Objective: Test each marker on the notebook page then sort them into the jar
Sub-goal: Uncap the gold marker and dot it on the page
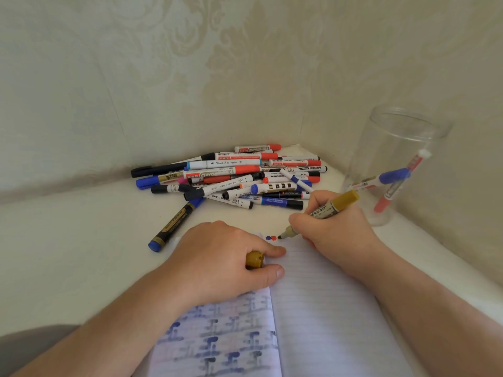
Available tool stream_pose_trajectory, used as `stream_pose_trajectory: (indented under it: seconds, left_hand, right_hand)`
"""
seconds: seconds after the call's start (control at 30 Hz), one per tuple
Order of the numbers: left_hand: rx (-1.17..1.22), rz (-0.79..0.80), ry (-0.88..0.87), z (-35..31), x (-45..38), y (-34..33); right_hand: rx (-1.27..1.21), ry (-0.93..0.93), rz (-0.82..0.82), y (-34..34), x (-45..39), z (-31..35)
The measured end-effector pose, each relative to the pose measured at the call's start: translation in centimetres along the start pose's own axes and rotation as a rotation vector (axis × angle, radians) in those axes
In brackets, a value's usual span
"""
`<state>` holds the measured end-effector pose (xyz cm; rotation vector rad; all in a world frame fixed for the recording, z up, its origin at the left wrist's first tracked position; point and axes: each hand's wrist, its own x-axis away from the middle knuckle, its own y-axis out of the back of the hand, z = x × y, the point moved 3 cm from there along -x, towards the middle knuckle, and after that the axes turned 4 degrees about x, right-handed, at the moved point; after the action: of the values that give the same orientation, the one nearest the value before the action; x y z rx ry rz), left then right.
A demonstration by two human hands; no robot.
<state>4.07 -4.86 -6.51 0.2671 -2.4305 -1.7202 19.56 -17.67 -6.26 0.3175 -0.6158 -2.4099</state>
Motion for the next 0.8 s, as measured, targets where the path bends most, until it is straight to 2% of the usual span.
stream_pose_trajectory:
  seconds: [0.13,0.4,0.57,0.8]
  left_hand:
    - [0.000,-0.010,-0.002,0.11,-0.05,-0.08]
    - [0.013,-0.026,0.007,0.31,-0.08,-0.34]
    - [0.014,-0.025,0.009,0.22,-0.01,-0.22]
    - [0.013,-0.030,0.003,0.22,0.00,-0.21]
  right_hand:
    - [-0.063,-0.028,-0.015,0.00,-0.09,-0.12]
    - [0.027,-0.006,0.007,-0.02,-0.10,-0.12]
    - [-0.195,-0.086,-0.046,0.29,-0.62,-0.48]
    - [-0.189,-0.049,0.021,0.15,-0.53,-0.17]
